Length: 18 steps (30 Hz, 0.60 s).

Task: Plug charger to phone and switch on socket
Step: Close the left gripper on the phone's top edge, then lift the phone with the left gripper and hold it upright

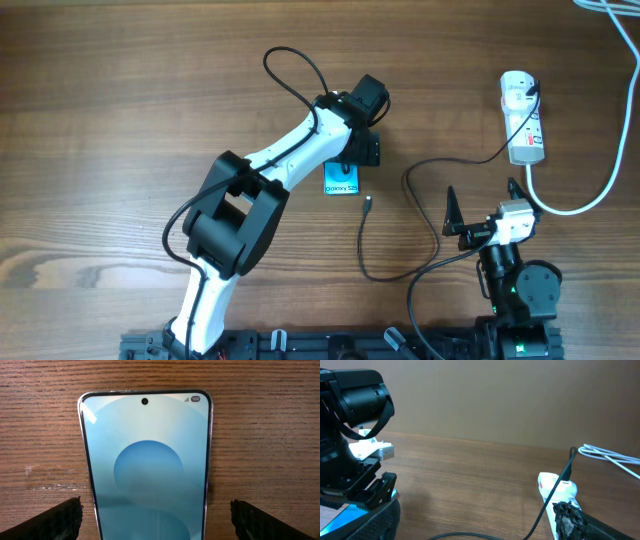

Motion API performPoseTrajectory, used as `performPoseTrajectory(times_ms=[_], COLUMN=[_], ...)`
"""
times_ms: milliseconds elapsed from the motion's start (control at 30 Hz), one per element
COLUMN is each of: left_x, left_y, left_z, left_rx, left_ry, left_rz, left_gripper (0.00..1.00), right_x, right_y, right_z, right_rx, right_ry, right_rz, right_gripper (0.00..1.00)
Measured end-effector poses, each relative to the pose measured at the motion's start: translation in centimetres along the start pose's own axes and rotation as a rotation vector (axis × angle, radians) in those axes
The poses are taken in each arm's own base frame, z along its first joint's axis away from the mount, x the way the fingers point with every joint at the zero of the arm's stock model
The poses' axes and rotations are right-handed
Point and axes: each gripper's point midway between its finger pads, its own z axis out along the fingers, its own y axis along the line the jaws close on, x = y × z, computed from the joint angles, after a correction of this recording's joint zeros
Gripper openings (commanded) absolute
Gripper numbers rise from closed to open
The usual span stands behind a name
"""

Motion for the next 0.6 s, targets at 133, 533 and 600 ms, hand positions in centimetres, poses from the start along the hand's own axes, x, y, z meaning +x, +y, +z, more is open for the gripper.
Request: performPoseTrajectory(times_ms=[133, 533, 600], left_x=[0.0, 0.5, 0.5], left_y=[0.1, 0.5, 0.5], left_z=[0.0, 1.2, 1.2], left_rx=[-0.004, -0.033, -0.033], left_ry=[0.0, 0.022, 0.021], left_rz=[0.0, 0.011, 0.011], left_gripper=[1.0, 1.0, 1.0], right_x=[0.0, 0.0, 0.0], right_y=[0.0, 0.0, 0.0], right_z=[0.0, 0.0, 0.0], right_rx=[0.0, 0.0, 0.0], right_ry=[0.0, 0.0, 0.0], right_rz=[0.0, 0.0, 0.0], right_gripper=[1.0, 1.0, 1.0])
